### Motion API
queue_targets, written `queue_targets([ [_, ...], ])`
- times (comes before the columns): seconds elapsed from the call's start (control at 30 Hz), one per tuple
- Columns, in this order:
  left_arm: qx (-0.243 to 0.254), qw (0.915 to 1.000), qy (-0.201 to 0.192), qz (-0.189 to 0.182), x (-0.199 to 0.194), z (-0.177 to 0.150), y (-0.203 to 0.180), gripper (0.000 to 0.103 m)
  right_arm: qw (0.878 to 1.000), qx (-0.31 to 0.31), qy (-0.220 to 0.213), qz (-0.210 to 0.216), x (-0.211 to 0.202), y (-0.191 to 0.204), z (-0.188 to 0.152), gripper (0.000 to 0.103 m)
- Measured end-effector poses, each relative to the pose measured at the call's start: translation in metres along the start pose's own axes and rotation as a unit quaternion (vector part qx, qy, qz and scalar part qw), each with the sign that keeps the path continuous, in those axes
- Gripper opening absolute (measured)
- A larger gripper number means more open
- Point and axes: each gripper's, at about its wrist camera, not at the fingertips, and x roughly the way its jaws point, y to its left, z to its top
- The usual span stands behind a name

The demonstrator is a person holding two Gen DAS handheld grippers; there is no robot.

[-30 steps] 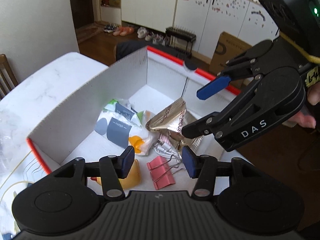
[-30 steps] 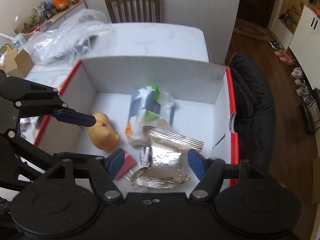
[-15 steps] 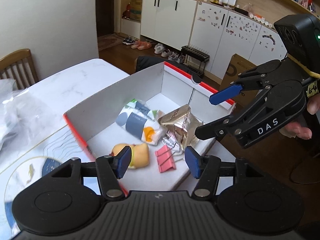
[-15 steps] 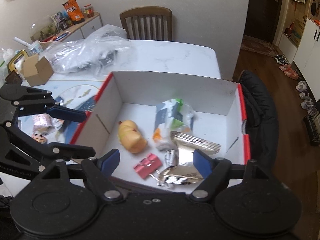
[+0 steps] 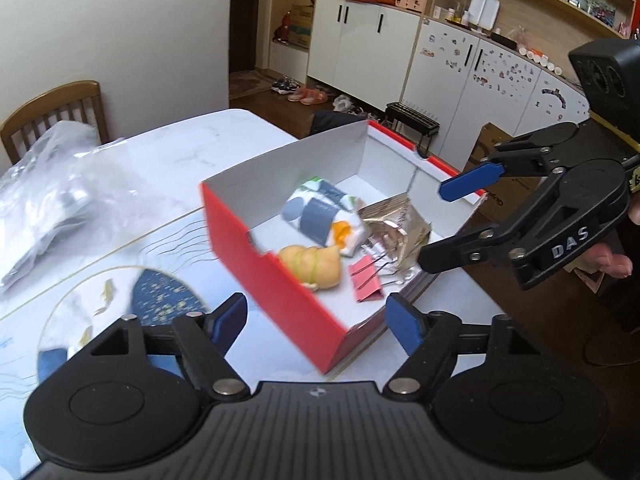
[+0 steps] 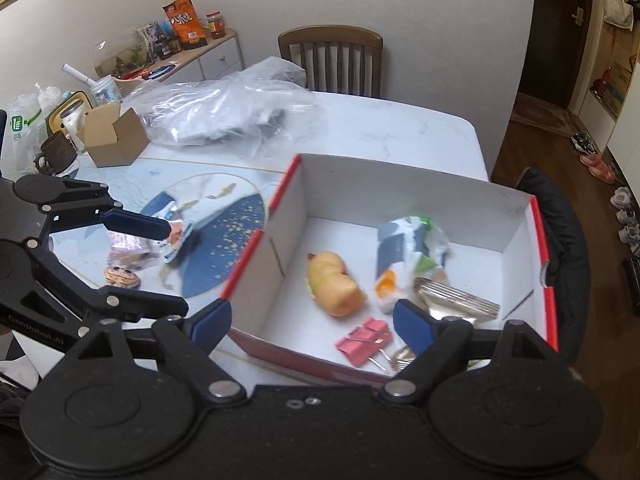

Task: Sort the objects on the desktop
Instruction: 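Move both tools back over the remaining snacks on the table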

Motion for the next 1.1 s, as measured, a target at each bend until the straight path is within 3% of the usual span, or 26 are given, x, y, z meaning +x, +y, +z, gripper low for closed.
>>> queue_targets([
  [0.2, 0.002, 1.0, 0.0, 0.0, -0.021, -0.02, 0.037, 0.083, 1.0, 0.005, 0.009, 0.005, 0.007, 0.041, 0.002, 0.094],
  [0.23, 0.002, 1.0, 0.002, 0.003, -0.024, -0.024, 0.045, 0.091, 1.0, 0.003, 0.011, 0.006, 0.009, 0.05, 0.002, 0.095],
  [0.37, -0.001, 0.9998, 0.013, 0.011, -0.033, -0.041, 0.078, 0.101, 1.0, 0.009, 0.022, 0.006, 0.021, 0.081, 0.0, 0.096],
  [0.73, -0.002, 0.9988, 0.042, 0.025, -0.042, -0.075, 0.163, 0.102, 0.997, 0.045, 0.053, 0.015, 0.065, 0.162, -0.004, 0.096],
  [1.1, 0.027, 0.9963, 0.082, 0.003, -0.013, -0.098, 0.198, 0.102, 0.993, 0.065, 0.096, 0.007, 0.114, 0.224, -0.016, 0.096],
])
